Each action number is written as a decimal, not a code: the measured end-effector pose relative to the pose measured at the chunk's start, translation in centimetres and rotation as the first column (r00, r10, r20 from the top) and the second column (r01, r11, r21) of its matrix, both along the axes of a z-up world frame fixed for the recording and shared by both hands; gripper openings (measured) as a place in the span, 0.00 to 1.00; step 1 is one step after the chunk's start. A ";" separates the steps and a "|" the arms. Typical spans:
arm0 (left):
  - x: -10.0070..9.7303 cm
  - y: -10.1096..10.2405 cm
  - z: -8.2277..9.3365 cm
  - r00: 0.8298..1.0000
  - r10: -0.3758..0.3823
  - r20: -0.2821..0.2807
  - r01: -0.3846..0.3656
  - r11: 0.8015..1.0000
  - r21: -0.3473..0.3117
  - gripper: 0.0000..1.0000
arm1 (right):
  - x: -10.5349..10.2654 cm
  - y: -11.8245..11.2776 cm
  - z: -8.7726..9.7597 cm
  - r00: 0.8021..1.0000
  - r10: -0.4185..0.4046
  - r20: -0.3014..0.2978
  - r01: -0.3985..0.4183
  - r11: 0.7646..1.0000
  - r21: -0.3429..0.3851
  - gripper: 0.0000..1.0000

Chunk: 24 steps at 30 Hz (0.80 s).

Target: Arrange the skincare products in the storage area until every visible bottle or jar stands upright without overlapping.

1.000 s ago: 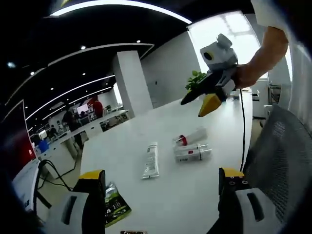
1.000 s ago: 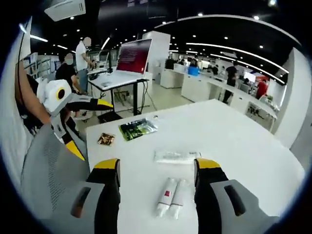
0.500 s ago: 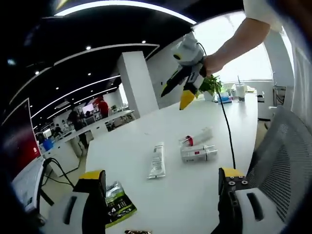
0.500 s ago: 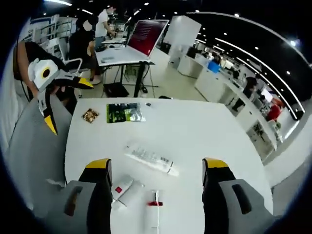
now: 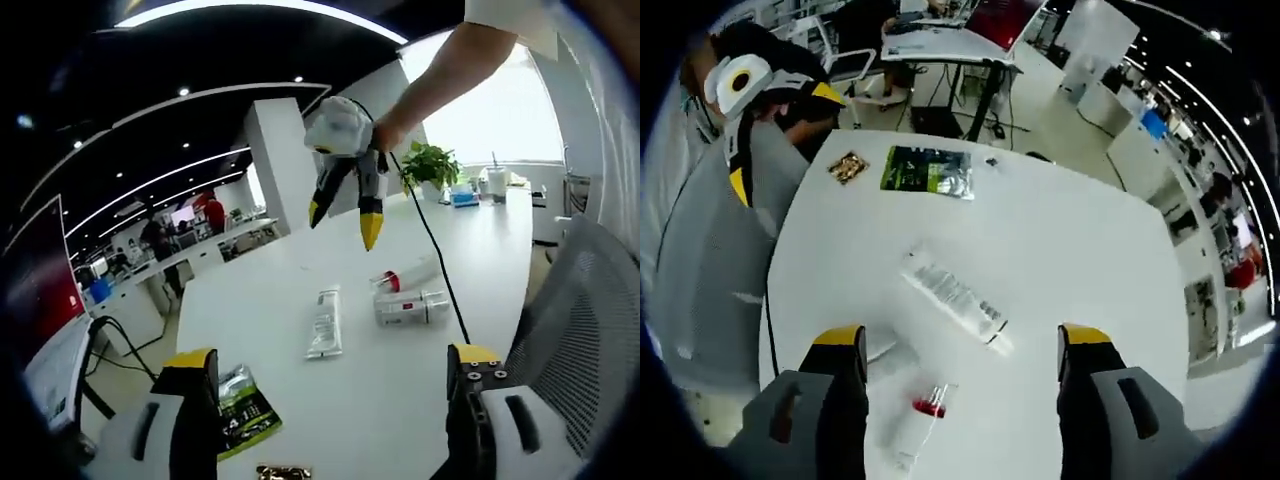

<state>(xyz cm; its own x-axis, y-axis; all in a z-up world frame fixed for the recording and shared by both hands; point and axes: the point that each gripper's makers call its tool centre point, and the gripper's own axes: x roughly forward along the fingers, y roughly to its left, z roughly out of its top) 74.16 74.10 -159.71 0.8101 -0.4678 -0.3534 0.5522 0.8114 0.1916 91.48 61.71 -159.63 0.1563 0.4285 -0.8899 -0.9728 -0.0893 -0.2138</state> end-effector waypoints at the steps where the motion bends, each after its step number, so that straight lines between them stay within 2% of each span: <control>1: 0.0 0.0 -0.1 1.000 0.000 -0.003 0.000 1.000 0.001 0.97 | 0.0 0.2 -0.4 1.000 0.011 -0.003 -0.011 1.000 -0.009 0.75; 9: 0.0 0.1 -0.4 1.000 0.002 -0.018 -0.002 1.000 -0.001 0.96 | -0.2 0.7 -4.5 0.993 0.104 -0.048 -0.109 0.986 -0.126 0.73; 16: 0.0 0.2 -0.6 1.000 0.004 -0.030 -0.004 1.000 -0.006 0.95 | 1.1 1.3 -6.4 0.989 0.136 -0.059 -0.144 0.974 -0.174 0.68; 20: 0.0 0.2 -0.8 0.999 0.007 -0.043 -0.008 1.000 -0.009 0.94 | 2.2 1.6 -7.3 0.990 0.123 -0.074 -0.135 0.973 -0.187 0.68; 24: 0.0 0.1 -1.1 0.998 0.005 -0.058 -0.005 1.000 -0.002 0.94 | 2.7 2.1 -8.4 0.985 0.152 -0.077 -0.166 0.962 -0.215 0.61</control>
